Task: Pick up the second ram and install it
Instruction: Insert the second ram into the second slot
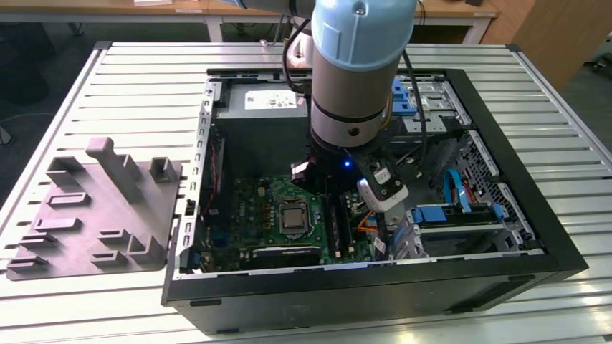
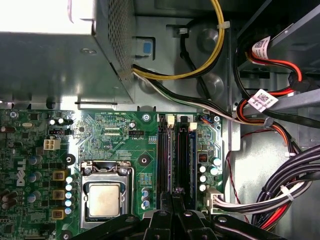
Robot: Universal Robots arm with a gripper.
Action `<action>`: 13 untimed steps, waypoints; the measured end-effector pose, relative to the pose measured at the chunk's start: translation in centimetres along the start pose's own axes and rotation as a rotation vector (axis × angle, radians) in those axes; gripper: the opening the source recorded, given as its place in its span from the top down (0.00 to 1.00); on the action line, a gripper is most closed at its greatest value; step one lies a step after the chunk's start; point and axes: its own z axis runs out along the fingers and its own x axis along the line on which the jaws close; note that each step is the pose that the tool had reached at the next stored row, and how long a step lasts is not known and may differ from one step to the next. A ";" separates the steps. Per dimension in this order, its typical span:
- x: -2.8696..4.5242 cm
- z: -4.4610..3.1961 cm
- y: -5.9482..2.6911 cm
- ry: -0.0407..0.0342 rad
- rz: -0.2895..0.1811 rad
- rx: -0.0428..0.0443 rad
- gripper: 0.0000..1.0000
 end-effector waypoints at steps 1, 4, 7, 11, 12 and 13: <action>0.00 0.01 0.00 0.0000 0.000 0.0000 0.89; 0.00 0.02 0.00 -0.0003 0.004 0.0002 0.89; 0.00 0.05 0.00 -0.0006 0.008 0.0003 0.89; 0.00 0.08 -0.01 -0.0008 0.012 0.0005 0.89; 0.00 0.10 -0.01 -0.0009 0.012 0.0005 0.89; 0.00 0.11 -0.01 -0.0009 0.013 0.0005 0.89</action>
